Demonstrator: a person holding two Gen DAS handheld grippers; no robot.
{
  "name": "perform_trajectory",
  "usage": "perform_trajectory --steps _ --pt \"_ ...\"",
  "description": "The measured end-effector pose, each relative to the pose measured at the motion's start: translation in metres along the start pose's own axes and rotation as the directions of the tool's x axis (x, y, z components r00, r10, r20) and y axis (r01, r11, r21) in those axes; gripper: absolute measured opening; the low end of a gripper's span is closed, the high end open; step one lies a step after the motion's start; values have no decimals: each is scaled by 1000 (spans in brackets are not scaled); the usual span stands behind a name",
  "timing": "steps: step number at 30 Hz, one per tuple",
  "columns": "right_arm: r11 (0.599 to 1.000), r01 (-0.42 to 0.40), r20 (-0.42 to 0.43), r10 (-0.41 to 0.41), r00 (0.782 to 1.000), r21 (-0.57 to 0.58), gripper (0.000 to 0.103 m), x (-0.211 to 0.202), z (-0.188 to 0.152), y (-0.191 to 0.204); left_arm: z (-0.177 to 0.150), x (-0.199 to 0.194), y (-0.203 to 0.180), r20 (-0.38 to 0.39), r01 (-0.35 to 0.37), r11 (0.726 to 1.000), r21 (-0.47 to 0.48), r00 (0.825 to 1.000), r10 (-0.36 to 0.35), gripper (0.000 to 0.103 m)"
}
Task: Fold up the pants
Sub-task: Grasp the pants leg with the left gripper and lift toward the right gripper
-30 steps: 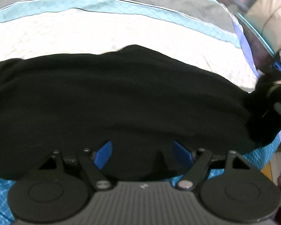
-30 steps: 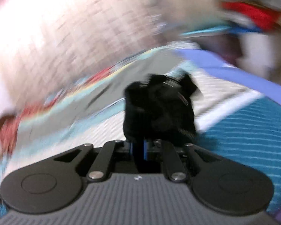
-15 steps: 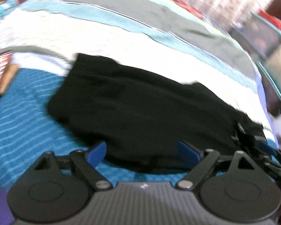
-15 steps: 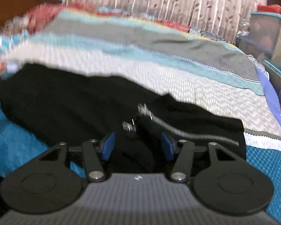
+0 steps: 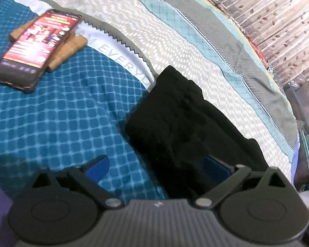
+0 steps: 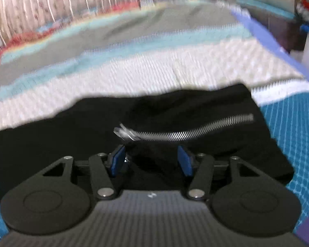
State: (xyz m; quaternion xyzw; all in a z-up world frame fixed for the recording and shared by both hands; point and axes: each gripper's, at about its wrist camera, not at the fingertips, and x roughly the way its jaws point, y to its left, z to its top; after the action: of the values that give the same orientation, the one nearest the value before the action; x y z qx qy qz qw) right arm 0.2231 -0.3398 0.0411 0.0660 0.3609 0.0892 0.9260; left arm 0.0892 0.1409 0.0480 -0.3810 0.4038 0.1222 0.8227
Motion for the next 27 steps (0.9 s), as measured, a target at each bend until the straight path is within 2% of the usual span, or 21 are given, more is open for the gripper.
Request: perform_trajectory --steps 2,5,7,10,12,17,20,21,22,23,24,25,27 --pt "996 -84 -19 83 996 -6 59 2 4 20 2 9 1 -6 21 1000 -9 1000 -21 103" --pt "972 -234 -119 230 966 -24 54 18 5 61 3 22 -3 -8 22 1000 9 1000 -22 103" --pt "944 -329 -208 319 925 -15 33 35 2 91 3 26 -9 -5 26 999 37 1000 -26 103" --pt "912 -410 -308 393 867 8 18 60 -2 130 4 33 -13 -7 25 997 74 1000 -24 103" --pt "893 -448 -344 434 833 40 15 75 -1 151 7 36 -15 -13 36 995 93 999 -35 103" --pt "857 -497 -371 509 776 136 15 97 -3 188 17 47 -13 -26 63 994 85 998 -61 103" --pt "873 -454 -447 484 752 181 16 113 -17 191 17 48 -11 -17 73 994 86 997 -71 102" --pt "879 -432 -468 475 746 204 9 119 -25 188 16 48 -11 -10 70 993 91 998 -69 100" --pt "869 -428 -445 495 746 250 5 120 -28 182 14 47 -12 1 55 993 100 998 -55 95" --pt "859 -425 -441 511 738 285 5 121 -29 178 13 47 -13 11 38 993 116 999 -39 92" --pt "852 -425 -442 523 729 307 5 122 -28 175 11 46 -14 24 18 990 137 999 -22 81" --pt "846 -423 -444 532 721 325 5 123 -28 173 9 44 -15 41 -6 988 157 999 0 62" --pt "837 -417 -443 543 714 353 4 124 -29 172 8 41 -19 55 -28 983 182 998 18 50"
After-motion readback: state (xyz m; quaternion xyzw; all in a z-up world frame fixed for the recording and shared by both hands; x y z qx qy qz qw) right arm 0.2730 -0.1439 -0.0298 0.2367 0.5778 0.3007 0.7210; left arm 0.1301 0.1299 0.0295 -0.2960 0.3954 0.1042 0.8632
